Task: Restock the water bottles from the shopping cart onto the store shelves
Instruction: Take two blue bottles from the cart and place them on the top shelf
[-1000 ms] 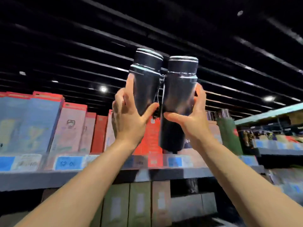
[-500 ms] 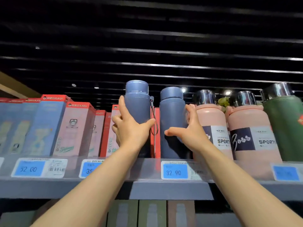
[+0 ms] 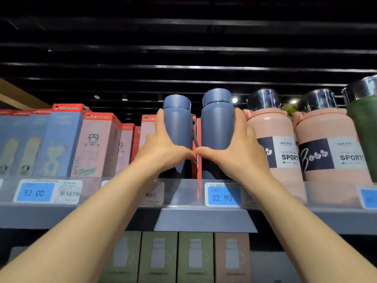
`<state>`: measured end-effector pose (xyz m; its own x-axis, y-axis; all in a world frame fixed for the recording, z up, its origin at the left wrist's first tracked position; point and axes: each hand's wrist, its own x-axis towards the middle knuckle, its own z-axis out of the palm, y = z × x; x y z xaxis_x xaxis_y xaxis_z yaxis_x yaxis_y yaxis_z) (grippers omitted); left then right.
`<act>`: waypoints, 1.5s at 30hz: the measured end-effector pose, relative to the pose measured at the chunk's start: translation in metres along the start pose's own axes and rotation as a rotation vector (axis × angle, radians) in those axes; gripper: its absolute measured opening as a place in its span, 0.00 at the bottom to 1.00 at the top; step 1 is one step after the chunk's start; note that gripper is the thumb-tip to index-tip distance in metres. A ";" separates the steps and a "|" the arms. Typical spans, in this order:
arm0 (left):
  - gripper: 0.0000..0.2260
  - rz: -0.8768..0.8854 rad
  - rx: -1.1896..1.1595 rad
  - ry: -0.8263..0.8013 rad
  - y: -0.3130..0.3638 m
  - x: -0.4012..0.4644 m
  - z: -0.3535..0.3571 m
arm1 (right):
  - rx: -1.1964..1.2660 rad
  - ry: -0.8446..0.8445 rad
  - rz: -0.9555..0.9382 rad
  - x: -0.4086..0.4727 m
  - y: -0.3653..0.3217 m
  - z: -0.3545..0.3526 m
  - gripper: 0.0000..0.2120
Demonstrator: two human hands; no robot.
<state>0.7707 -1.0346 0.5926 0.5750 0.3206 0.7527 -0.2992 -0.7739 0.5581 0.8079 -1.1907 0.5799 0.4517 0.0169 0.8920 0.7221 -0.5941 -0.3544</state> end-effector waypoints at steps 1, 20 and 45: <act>0.56 0.012 0.013 -0.037 -0.003 -0.002 -0.004 | -0.012 0.001 -0.016 0.000 0.001 0.001 0.53; 0.55 0.072 0.267 -0.122 -0.018 0.007 0.009 | -0.128 -0.146 0.017 0.009 0.008 0.007 0.50; 0.52 0.074 0.333 0.024 -0.010 -0.014 0.007 | -0.199 -0.165 0.005 -0.003 0.005 0.002 0.50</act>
<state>0.7709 -1.0351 0.5745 0.5417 0.2669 0.7971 -0.0720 -0.9300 0.3603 0.8113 -1.1916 0.5749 0.5459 0.1347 0.8269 0.6098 -0.7407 -0.2819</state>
